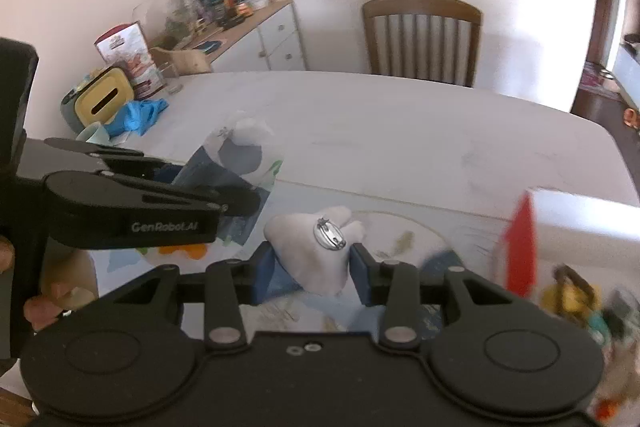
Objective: Organize objects
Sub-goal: 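Carry the plush toy with the right tool while the left tool carries the paper bag into the box, then open the right tool to drop the plush toy while the left tool releases the paper bag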
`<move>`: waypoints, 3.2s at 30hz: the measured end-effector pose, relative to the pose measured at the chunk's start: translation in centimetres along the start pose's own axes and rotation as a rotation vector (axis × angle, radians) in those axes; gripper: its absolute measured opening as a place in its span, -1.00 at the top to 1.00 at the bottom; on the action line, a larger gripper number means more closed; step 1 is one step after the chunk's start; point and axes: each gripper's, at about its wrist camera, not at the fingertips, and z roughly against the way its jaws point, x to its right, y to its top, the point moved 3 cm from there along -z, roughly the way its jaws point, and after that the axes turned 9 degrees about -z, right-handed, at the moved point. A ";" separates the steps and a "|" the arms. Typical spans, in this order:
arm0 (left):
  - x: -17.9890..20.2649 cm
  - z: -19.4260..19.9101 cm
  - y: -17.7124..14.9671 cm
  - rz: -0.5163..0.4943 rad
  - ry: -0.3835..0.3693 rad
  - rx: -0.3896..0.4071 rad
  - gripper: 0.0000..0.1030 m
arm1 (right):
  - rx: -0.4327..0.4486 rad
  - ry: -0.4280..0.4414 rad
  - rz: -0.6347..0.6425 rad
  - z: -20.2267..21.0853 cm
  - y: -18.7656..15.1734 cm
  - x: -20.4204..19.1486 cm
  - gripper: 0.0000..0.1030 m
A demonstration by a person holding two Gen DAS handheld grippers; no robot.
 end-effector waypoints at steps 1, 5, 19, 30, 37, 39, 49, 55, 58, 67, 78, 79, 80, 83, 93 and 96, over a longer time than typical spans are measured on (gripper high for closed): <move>0.7 0.2 0.0 -0.007 -0.002 0.000 0.20 | 0.004 -0.002 -0.006 0.6 -0.2 0.4 0.24; 3.9 0.8 -0.1 -0.032 -0.024 -0.007 0.20 | 0.026 -0.014 -0.038 3.0 -1.2 2.4 0.24; 15.9 0.8 0.9 -0.133 -0.090 -0.006 0.20 | 0.070 -0.087 -0.132 9.7 -4.1 11.7 0.24; 22.9 -0.5 3.2 -0.190 -0.098 -0.004 0.19 | 0.096 -0.148 -0.164 13.0 -4.9 19.7 0.24; 26.2 -3.0 4.9 -0.224 -0.091 -0.043 0.18 | 0.090 -0.206 -0.175 13.0 -4.9 24.6 0.23; 27.0 -4.0 5.0 -0.234 -0.079 -0.065 0.18 | 0.085 -0.218 -0.177 12.6 -4.7 25.6 0.23; 29.0 -8.8 4.7 -0.255 -0.026 -0.176 0.18 | 0.034 -0.239 -0.150 9.2 -4.8 27.6 0.23; 29.7 -10.2 4.3 -0.269 -0.013 -0.200 0.18 | -0.005 -0.236 -0.109 7.5 -5.4 27.9 0.22; 29.8 -10.7 3.8 -0.267 -0.011 -0.215 0.18 | -0.011 -0.239 -0.095 6.9 -5.6 28.0 0.21; 29.9 -11.6 3.0 -0.262 -0.015 -0.251 0.18 | -0.016 -0.244 -0.053 6.6 -5.8 27.4 0.18; 30.0 -11.3 2.6 -0.236 -0.081 -0.235 -0.08 | -0.015 -0.233 -0.061 7.7 -5.7 27.8 0.01; 30.1 -11.1 2.5 -0.236 -0.081 -0.230 -0.10 | -0.013 -0.233 -0.062 7.9 -5.8 27.9 -0.01; 30.1 -10.9 2.5 -0.236 -0.078 -0.224 -0.12 | -0.012 -0.232 -0.062 8.0 -5.8 27.9 -0.02; 30.2 -10.5 2.4 -0.236 -0.071 -0.209 -0.22 | -0.007 -0.228 -0.062 8.4 -5.8 27.9 -0.03; 29.0 -8.2 2.4 -0.158 -0.060 -0.153 -0.45 | 0.033 -0.194 -0.077 10.6 -5.6 27.3 -0.13; 28.5 -7.3 2.2 -0.150 -0.065 -0.131 -0.45 | 0.045 -0.192 -0.088 11.2 -5.7 27.0 -0.15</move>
